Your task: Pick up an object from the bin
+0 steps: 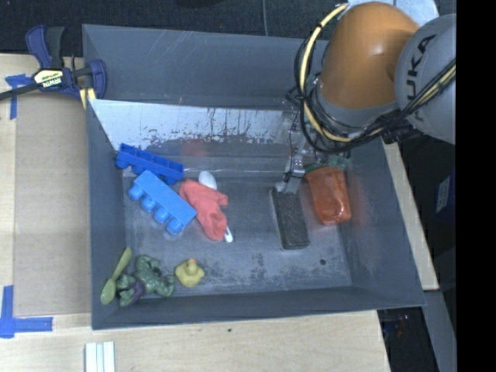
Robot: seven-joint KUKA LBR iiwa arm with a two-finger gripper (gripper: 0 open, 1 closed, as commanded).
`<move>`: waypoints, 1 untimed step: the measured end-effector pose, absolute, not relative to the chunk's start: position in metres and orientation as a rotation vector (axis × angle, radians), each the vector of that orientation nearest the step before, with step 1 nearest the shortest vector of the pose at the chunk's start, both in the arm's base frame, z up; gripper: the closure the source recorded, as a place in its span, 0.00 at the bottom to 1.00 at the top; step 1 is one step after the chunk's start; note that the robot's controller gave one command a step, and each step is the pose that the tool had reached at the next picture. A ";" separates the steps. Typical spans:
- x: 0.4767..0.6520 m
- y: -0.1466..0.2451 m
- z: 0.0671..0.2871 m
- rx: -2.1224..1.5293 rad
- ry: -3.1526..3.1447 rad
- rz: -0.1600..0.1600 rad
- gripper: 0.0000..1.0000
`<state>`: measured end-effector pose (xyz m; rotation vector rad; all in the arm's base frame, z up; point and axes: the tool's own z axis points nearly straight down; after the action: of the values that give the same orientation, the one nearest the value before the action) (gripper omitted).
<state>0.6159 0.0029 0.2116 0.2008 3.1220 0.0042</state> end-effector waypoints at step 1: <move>0.620 -0.012 0.212 0.358 3.102 0.005 0.00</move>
Offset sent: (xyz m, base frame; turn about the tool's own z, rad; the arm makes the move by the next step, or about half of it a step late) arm -0.0112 0.0860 -0.0779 -0.0549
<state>0.6203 -0.0117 0.2118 0.3578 3.1015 0.0054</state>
